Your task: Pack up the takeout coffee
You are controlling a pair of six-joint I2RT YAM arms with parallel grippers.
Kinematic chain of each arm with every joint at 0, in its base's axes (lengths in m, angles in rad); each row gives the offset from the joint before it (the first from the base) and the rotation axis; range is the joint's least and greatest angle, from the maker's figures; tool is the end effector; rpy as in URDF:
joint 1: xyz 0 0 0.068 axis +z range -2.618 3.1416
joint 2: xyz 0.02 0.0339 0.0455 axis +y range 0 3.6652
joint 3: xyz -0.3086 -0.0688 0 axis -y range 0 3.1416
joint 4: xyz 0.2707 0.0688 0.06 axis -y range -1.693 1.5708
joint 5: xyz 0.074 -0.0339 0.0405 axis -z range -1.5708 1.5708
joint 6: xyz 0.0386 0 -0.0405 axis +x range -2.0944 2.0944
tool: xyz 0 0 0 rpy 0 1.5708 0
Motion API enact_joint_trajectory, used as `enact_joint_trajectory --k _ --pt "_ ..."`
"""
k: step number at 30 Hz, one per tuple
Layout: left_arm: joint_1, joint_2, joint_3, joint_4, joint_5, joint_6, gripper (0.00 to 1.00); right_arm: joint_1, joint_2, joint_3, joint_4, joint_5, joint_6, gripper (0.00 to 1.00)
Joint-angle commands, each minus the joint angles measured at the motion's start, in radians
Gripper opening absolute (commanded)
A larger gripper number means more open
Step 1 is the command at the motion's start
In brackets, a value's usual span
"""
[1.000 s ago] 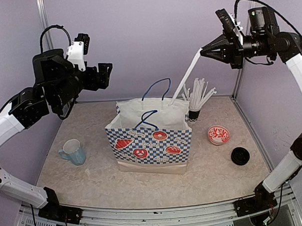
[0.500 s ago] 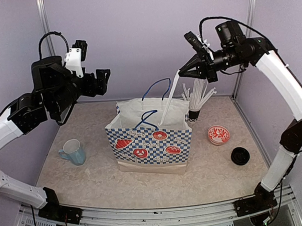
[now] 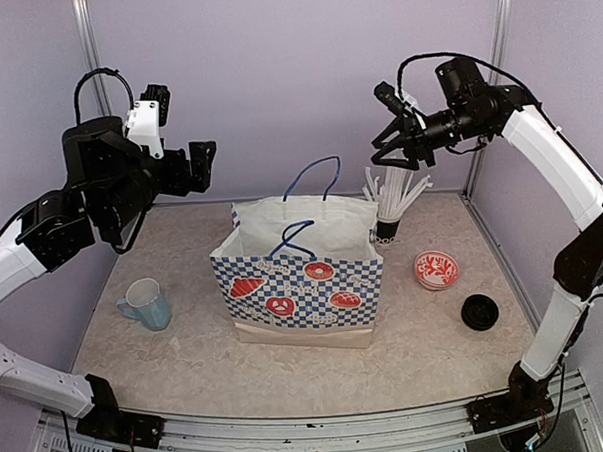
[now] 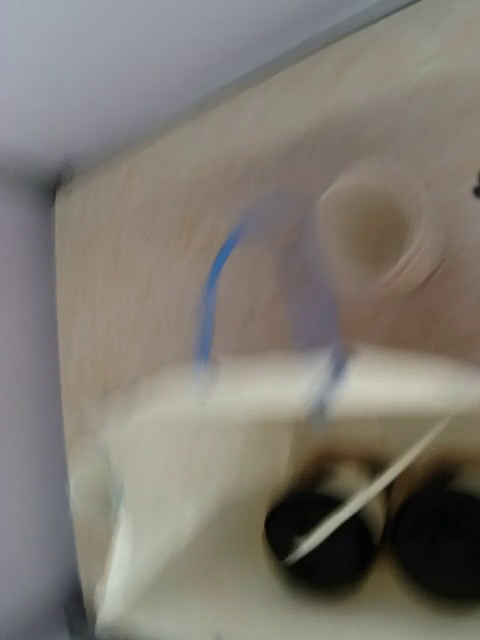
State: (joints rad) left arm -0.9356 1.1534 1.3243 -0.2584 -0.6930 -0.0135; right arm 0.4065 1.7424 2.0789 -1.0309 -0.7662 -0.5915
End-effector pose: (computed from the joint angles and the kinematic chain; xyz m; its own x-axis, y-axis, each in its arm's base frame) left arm 0.1710 -0.1904 0.4917 -0.0551 0.0573 -0.9968 0.2410 0.9696 0.0424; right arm 0.3446 0.1775 0.4984 -0.0562 -0.4616 -0.8853 -0.9705 0.2334 -0.0601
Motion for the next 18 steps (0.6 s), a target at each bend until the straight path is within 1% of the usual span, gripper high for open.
enact_joint_trajectory --k 1,4,6,12,18 --pt "0.012 0.01 -0.017 0.039 0.001 0.01 0.98 -0.129 -0.033 -0.187 0.284 0.135 0.163 0.47" --pt "0.013 0.011 -0.027 0.044 0.003 0.034 0.98 -0.163 -0.025 -0.286 0.407 0.245 0.201 0.45" --pt "0.014 0.004 -0.035 0.046 -0.002 0.033 0.99 -0.176 0.017 -0.287 0.413 0.267 0.209 0.45" --pt "0.02 -0.03 -0.077 0.064 -0.027 0.019 0.99 -0.19 0.126 -0.258 0.376 0.176 0.21 0.52" --pt "0.025 -0.035 -0.098 0.066 -0.031 0.018 0.99 -0.19 0.193 -0.221 0.36 0.134 0.214 0.53"
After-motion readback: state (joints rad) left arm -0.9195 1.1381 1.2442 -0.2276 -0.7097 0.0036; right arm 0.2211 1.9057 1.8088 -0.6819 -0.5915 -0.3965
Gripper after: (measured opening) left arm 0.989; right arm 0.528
